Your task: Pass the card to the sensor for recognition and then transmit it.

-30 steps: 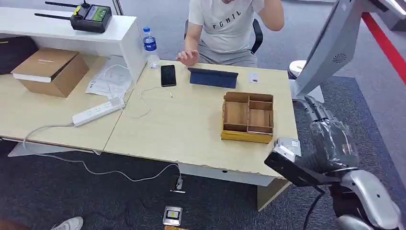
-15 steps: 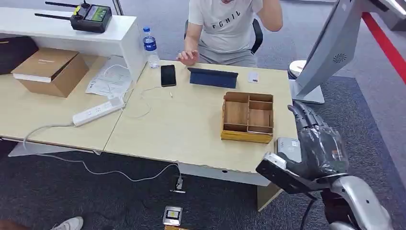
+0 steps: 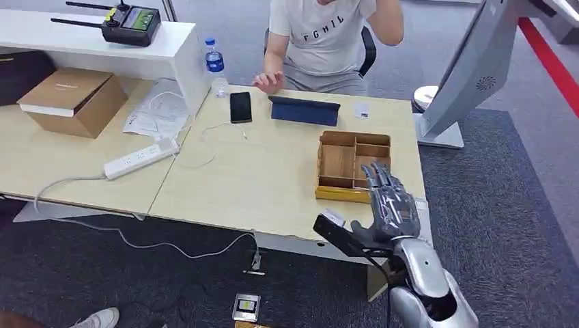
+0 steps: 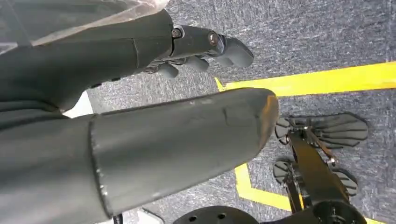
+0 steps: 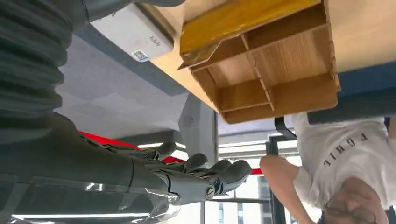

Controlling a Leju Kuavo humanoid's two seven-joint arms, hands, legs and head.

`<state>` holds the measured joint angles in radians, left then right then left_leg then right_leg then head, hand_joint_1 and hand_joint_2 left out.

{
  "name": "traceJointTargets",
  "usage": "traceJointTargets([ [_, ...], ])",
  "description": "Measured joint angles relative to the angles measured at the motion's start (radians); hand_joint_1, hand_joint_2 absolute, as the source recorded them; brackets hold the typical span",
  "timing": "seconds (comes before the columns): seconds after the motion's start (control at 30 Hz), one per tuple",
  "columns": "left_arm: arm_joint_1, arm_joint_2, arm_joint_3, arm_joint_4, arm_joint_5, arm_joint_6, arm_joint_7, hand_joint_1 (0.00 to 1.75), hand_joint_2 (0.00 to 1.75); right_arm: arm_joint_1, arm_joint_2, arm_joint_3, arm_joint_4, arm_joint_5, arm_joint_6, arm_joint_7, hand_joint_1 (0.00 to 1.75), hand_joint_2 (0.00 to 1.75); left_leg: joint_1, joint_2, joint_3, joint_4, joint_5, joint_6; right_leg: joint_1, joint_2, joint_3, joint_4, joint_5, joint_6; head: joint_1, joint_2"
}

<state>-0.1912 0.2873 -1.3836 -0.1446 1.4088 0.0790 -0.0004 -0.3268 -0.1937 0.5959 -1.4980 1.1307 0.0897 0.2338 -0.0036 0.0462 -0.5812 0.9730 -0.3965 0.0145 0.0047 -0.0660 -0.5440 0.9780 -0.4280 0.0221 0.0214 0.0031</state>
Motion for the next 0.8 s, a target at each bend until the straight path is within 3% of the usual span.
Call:
traceJointTargets([
  [0.13, 0.001, 0.0, 0.0, 0.0, -0.003, -0.005, 0.006, 0.0, 0.0, -0.015, 0.044, 0.01, 0.074, 0.021, -0.005, 0.001, 0.0, 1.75, 0.0, 0.0, -0.001, 0.0, 0.0, 0.0, 0.0, 0.0, 0.0, 0.0, 0.0, 0.0, 0.0, 0.0],
  [0.33, 0.001, 0.001, 0.0, 0.0, -0.001, -0.01, 0.006, 0.0, 0.0, -0.067, 0.105, 0.013, 0.208, 0.062, -0.07, -0.065, 0.0, 1.75, 0.0, 0.0, -0.001, 0.0, 0.0, 0.0, 0.0, 0.0, -0.001, 0.0, 0.0, 0.0, 0.0, 0.0],
  [0.53, 0.003, 0.003, 0.0, 0.0, 0.006, -0.014, 0.002, 0.0, 0.0, -0.125, 0.132, 0.001, 0.332, 0.096, -0.128, -0.112, 0.0, 1.75, 0.0, 0.0, 0.0, 0.0, 0.0, 0.0, 0.0, 0.0, -0.001, 0.0, 0.0, 0.0, 0.0, 0.0],
  [0.8, 0.004, 0.006, 0.0, 0.0, -0.002, -0.025, -0.019, 0.0, 0.0, -0.172, 0.149, -0.033, 0.471, 0.113, -0.15, -0.137, 0.0, 1.75, 0.0, 0.0, 0.0, 0.0, 0.0, 0.0, 0.0, 0.0, -0.001, 0.0, 0.0, 0.0, 0.0, 0.0],
])
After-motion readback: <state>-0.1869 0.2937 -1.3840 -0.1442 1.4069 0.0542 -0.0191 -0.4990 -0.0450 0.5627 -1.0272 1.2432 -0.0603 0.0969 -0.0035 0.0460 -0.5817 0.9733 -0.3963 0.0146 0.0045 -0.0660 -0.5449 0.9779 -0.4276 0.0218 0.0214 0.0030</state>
